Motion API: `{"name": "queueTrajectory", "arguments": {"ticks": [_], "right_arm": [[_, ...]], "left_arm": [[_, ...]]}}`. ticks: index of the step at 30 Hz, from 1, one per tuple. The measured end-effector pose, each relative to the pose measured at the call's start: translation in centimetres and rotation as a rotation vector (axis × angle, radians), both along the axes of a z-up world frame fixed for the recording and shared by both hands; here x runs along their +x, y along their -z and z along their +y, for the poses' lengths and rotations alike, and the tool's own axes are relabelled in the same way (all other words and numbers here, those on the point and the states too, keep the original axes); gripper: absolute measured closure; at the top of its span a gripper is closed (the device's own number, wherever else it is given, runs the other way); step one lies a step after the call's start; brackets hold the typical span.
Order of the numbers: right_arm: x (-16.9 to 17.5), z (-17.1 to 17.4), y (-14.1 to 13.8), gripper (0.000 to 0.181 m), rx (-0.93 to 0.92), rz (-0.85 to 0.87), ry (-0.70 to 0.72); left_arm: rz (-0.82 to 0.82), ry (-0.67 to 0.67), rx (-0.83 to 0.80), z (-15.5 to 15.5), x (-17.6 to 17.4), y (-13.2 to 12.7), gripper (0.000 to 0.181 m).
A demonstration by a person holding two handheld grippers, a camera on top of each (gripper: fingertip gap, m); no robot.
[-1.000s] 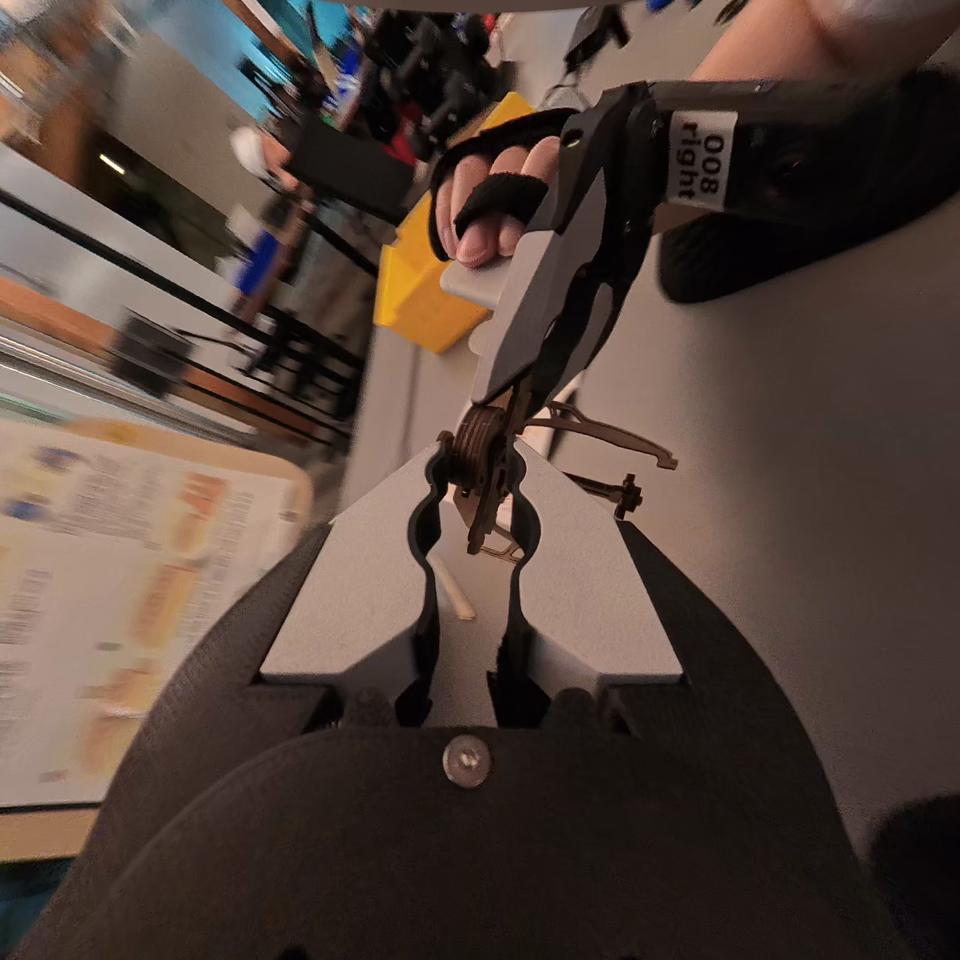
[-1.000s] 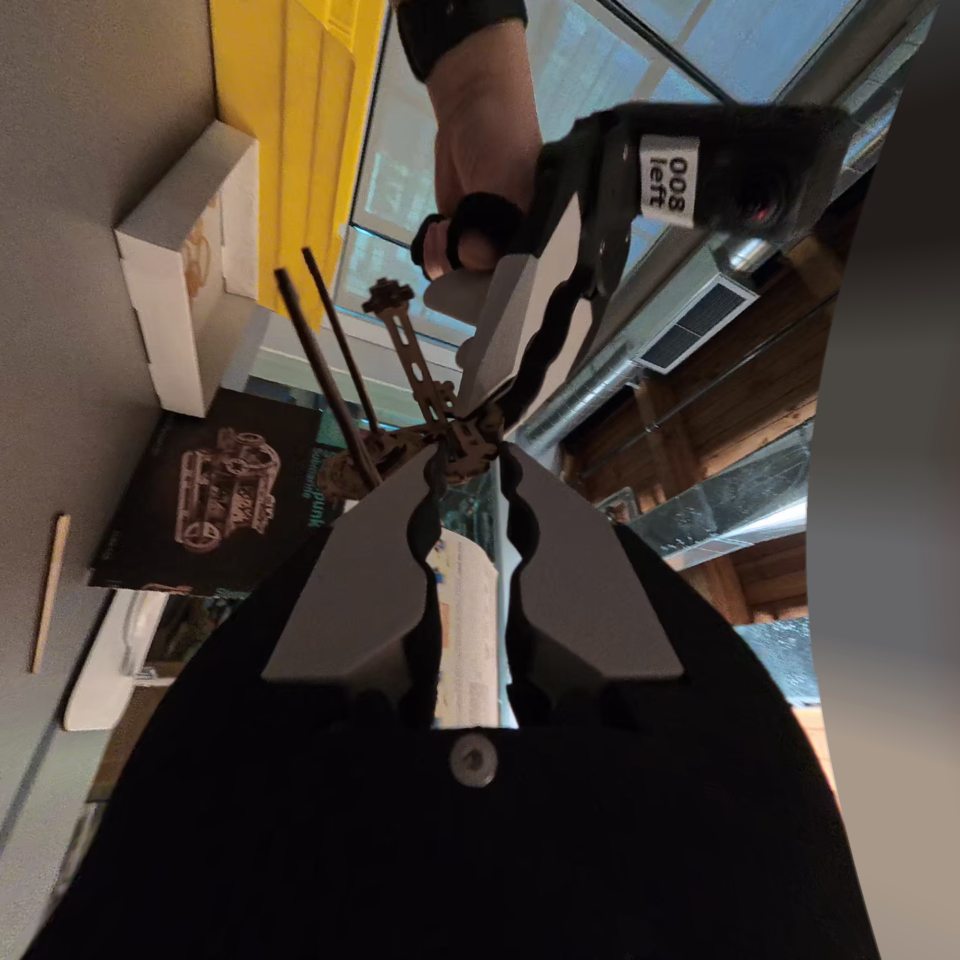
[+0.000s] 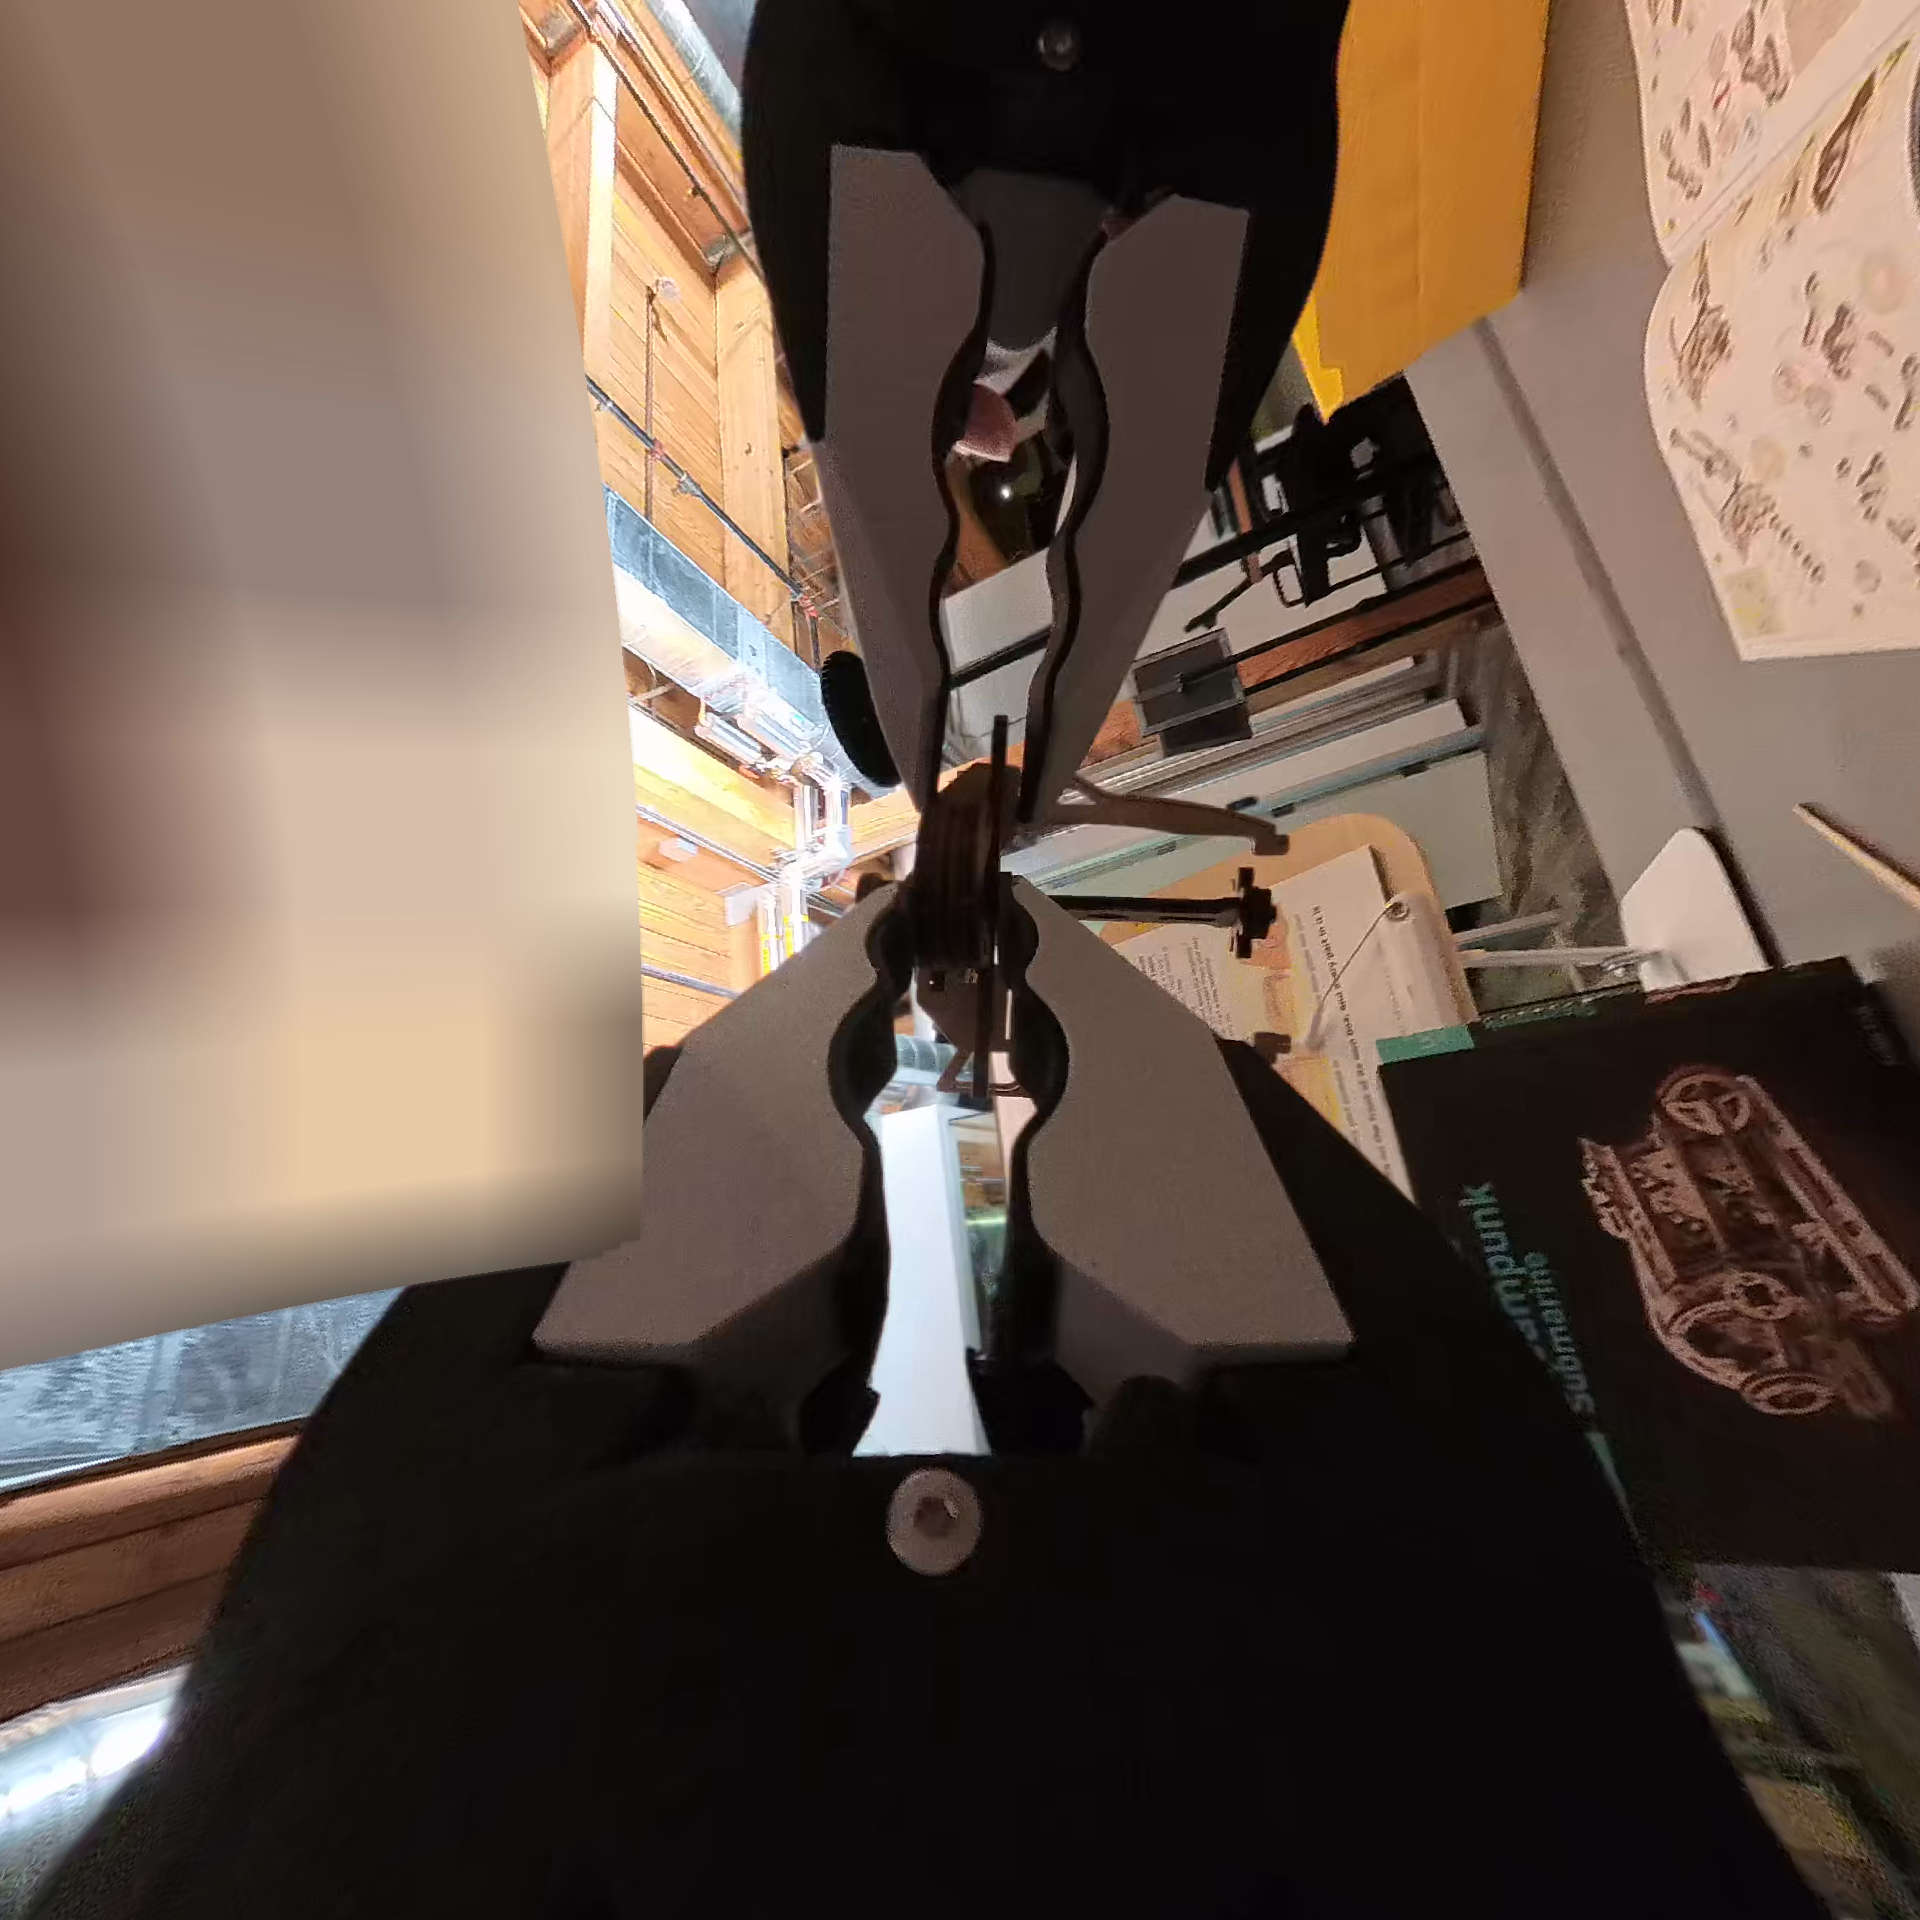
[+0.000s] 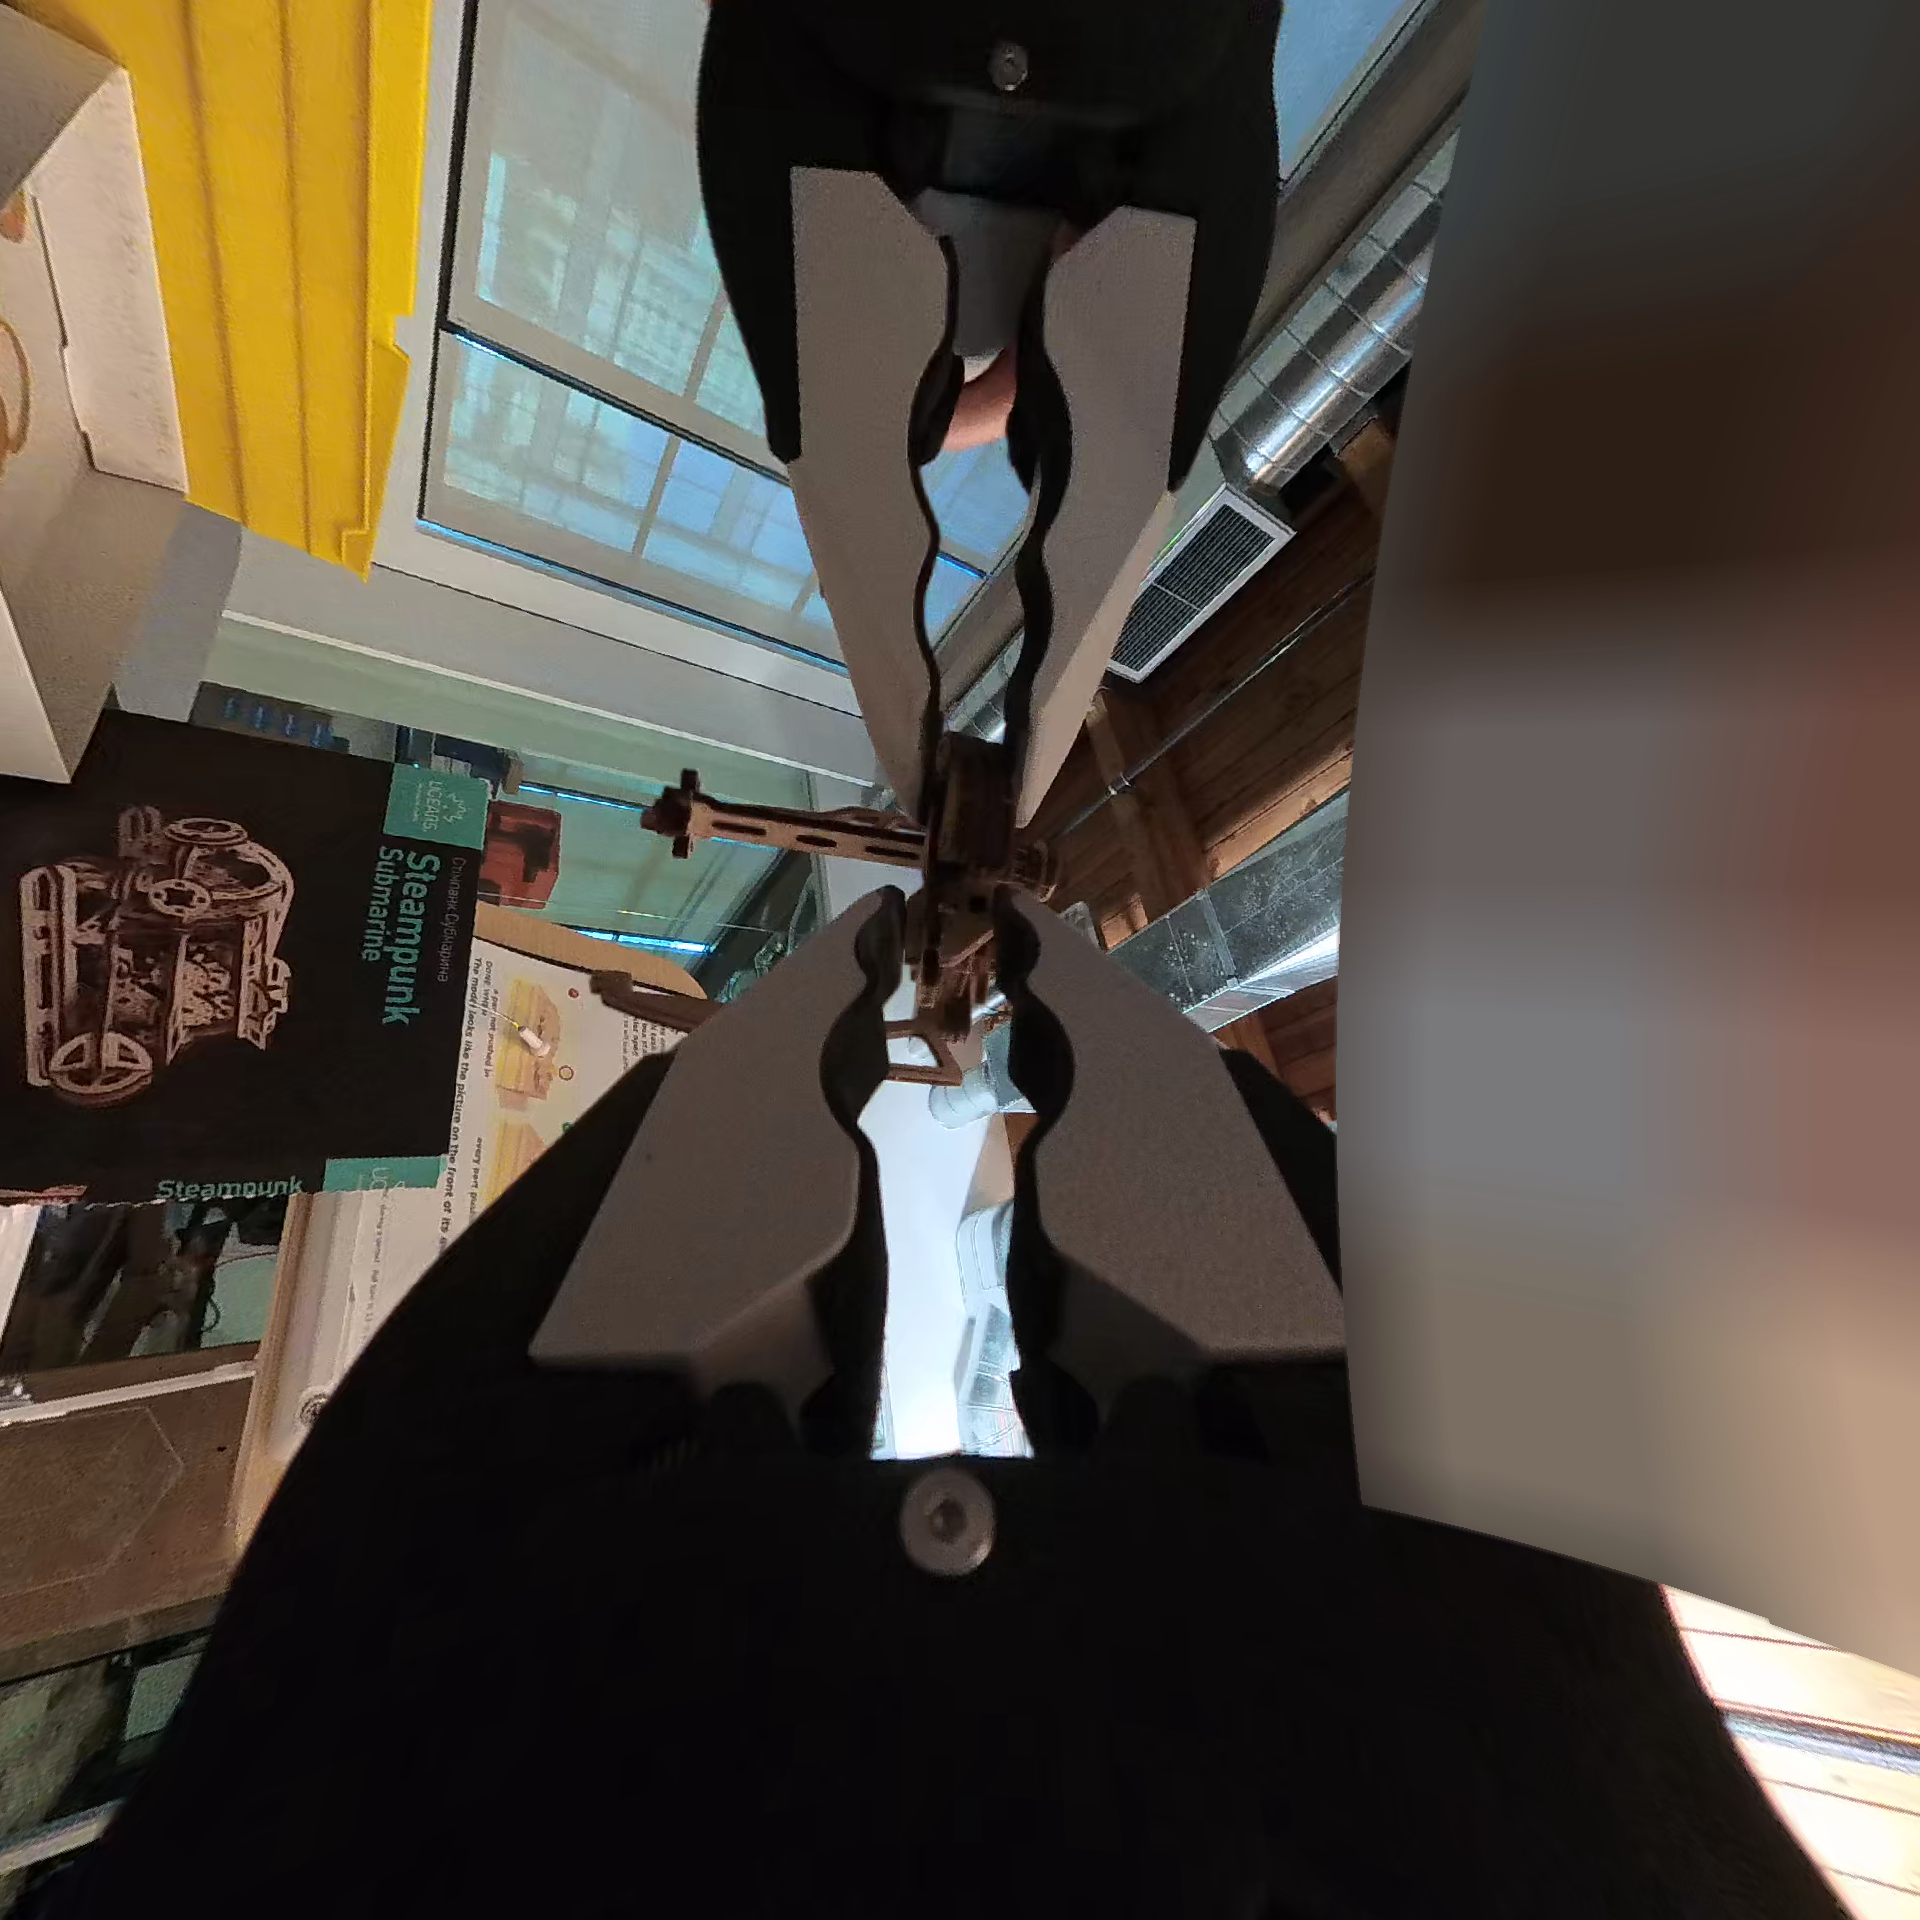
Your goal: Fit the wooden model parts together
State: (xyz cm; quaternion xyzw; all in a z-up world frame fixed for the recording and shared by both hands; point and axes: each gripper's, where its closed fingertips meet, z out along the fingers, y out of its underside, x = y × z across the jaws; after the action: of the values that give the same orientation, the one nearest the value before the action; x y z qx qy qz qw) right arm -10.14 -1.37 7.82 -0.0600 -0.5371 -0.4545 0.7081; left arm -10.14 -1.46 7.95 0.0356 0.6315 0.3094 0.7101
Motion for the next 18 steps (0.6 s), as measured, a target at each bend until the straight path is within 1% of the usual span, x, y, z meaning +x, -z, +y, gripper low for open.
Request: {"name": "queueTrajectory", "arguments": {"ticks": [1,5,6,7,9,11,13,14,15,16,17,18], "right_arm": [[0.0,-0.1,0.0,0.165,-0.002,0.001,-0.004],[-0.1,-0.1,0.0,0.166,-0.027,0.004,-0.02],[-0.1,0.1,0.2,0.166,-0.053,0.003,-0.022],[-0.2,0.4,0.6,0.167,-0.093,-0.001,-0.024],[-0.1,1.8,1.5,0.167,-0.267,0.026,-0.046],[0.0,2.9,2.5,0.168,-0.516,0.099,-0.099],[0.4,4.0,3.1,0.166,-0.717,0.174,-0.138],[0.7,4.1,3.2,0.163,-0.799,0.212,-0.176],[0.7,4.2,3.5,0.164,-0.903,0.238,-0.23],[0.9,4.5,3.8,0.164,-1.039,0.293,-0.274],[1.0,4.8,4.1,0.163,-1.2,0.36,-0.326],[0.9,4.8,4.3,0.157,-1.378,0.419,-0.4]], "left_arm": [[0.0,-0.001,0.014,-0.1,0.0,0.0,0.169],[0.006,0.009,-0.006,-0.2,0.0,0.0,0.169],[0.013,0.01,-0.057,-0.1,0.1,0.2,0.169],[0.029,0.009,-0.148,0.3,0.1,0.5,0.169],[0.042,-0.015,-0.435,1.5,0.2,1.2,0.169],[0.064,-0.035,-0.728,2.8,0.2,2.3,0.169],[0.067,-0.045,-0.932,4.0,0.1,3.1,0.169],[0.077,-0.047,-1.024,4.6,0.0,3.7,0.169],[0.067,-0.058,-1.114,5.3,-0.1,4.1,0.169],[0.052,-0.064,-1.227,6.1,-0.1,4.5,0.169],[0.06,-0.076,-1.386,6.6,-0.2,5.3,0.169],[0.062,-0.089,-1.558,7.0,-0.2,6.1,0.169]]}}
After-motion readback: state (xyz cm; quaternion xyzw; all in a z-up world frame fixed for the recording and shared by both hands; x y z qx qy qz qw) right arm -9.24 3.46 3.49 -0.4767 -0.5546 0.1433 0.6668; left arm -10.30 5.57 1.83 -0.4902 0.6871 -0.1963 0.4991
